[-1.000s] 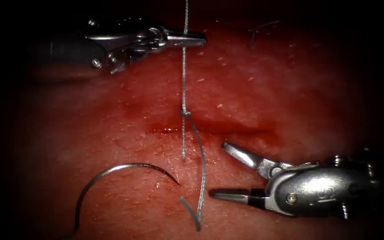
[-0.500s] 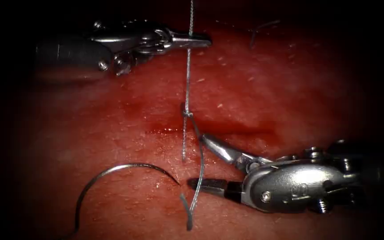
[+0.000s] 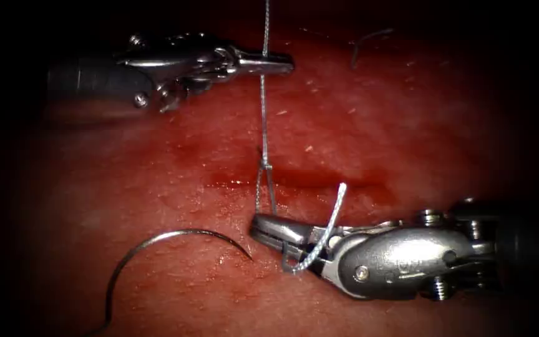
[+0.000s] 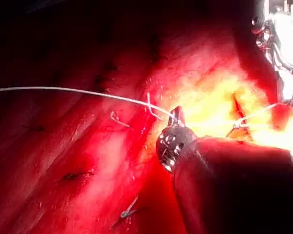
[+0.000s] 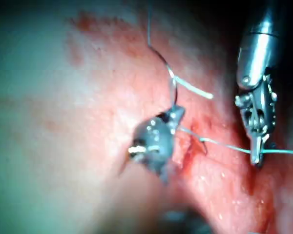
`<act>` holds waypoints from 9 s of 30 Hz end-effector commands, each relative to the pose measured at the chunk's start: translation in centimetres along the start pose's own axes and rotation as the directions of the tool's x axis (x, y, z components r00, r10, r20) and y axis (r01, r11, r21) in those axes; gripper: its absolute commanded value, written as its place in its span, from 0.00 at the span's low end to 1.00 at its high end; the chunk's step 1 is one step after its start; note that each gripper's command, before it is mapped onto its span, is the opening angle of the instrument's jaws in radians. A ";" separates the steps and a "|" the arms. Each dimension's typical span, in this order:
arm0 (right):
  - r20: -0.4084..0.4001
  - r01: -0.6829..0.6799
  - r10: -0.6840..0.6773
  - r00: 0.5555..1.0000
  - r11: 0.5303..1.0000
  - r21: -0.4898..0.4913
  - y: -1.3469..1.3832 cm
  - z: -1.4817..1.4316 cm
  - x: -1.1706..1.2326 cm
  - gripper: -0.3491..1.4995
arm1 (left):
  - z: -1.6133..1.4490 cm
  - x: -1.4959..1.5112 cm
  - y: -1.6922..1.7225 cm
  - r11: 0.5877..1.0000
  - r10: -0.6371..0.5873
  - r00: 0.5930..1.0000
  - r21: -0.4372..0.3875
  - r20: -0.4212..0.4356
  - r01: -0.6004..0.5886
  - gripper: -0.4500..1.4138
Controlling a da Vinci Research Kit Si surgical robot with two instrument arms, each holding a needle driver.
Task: Wound Closure
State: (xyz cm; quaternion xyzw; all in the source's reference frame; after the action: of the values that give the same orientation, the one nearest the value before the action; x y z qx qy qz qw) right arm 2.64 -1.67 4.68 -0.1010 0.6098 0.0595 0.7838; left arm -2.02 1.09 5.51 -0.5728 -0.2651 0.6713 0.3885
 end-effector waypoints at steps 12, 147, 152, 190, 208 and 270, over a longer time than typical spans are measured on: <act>0.015 -0.261 0.261 0.965 0.965 0.010 -0.15 0.02 0.06 0.00 | -0.02 -0.13 -0.23 0.916 0.341 0.939 0.206 0.056 -0.345 0.00; 0.181 -0.378 0.408 0.895 0.908 -0.178 0.84 0.98 -0.17 0.92 | -0.34 0.55 1.51 0.543 0.767 0.612 0.311 0.194 -0.780 0.00; 0.192 -0.373 0.401 0.896 0.913 -0.168 0.78 1.14 -0.26 0.91 | -0.32 0.55 1.51 0.543 0.767 0.612 0.312 0.195 -0.780 0.00; 0.092 -0.364 0.397 0.913 0.896 -0.255 0.77 0.00 -0.19 0.91 | -1.24 0.10 1.24 0.523 0.727 0.620 0.346 0.296 -0.779 0.00; 0.086 -0.342 0.378 0.922 0.896 -0.283 0.44 -0.68 -0.16 0.91 | -1.50 -0.73 1.16 0.654 0.556 0.819 0.532 0.143 -0.537 0.95; 0.095 -0.319 0.356 0.930 0.907 -0.277 0.03 -0.34 -0.19 0.91 | -0.94 -0.76 2.22 0.839 0.394 0.916 0.437 -0.076 -0.324 0.00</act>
State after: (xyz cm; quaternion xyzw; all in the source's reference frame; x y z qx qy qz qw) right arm 2.22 -1.66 4.73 -0.0858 0.5509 0.2763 0.7829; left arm -1.53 -0.82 3.90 -0.5705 0.0293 0.7236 0.3874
